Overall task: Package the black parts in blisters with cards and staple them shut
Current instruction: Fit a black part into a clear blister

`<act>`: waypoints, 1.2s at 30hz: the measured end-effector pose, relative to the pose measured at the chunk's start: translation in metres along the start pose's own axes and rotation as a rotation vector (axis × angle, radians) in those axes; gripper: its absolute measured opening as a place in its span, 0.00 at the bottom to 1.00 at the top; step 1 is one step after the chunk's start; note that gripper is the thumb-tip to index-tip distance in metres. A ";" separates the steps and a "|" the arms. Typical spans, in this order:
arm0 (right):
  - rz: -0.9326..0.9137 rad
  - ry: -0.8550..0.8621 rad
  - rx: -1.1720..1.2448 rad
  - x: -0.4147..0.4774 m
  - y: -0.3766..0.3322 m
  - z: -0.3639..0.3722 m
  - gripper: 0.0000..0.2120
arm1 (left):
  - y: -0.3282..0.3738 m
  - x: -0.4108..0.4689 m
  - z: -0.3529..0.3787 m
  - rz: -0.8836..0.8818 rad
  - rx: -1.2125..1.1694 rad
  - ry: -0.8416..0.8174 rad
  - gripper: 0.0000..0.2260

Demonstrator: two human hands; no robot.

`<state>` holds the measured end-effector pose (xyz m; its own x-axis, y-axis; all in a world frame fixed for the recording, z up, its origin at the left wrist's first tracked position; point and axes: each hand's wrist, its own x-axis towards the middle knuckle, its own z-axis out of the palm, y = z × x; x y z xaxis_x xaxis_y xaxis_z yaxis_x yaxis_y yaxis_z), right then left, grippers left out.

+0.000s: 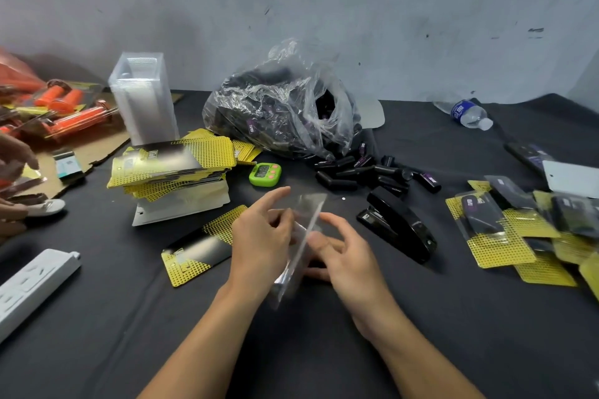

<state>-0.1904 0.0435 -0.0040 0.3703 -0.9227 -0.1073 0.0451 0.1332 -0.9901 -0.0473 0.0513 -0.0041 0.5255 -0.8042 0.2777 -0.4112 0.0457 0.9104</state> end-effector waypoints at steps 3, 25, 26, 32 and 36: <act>0.070 -0.133 0.211 0.004 -0.005 -0.007 0.18 | 0.003 -0.002 0.001 0.034 0.028 -0.007 0.18; 0.304 -0.169 0.545 0.028 0.004 -0.037 0.24 | 0.056 0.173 -0.157 -0.214 0.436 0.351 0.09; 0.305 -0.170 0.548 0.029 0.004 -0.037 0.23 | 0.051 0.174 -0.157 -0.231 0.448 0.333 0.12; 0.321 -0.171 0.561 0.031 -0.001 -0.034 0.21 | 0.064 0.110 -0.118 0.132 0.615 0.518 0.13; 0.340 -0.163 0.588 0.029 -0.005 -0.030 0.17 | 0.059 0.036 -0.038 0.198 0.322 0.083 0.11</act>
<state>-0.2081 0.0056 -0.0051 0.5857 -0.7348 -0.3420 0.3798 0.6215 -0.6852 -0.0245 0.0471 0.0717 0.4659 -0.7469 0.4744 -0.7165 -0.0039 0.6975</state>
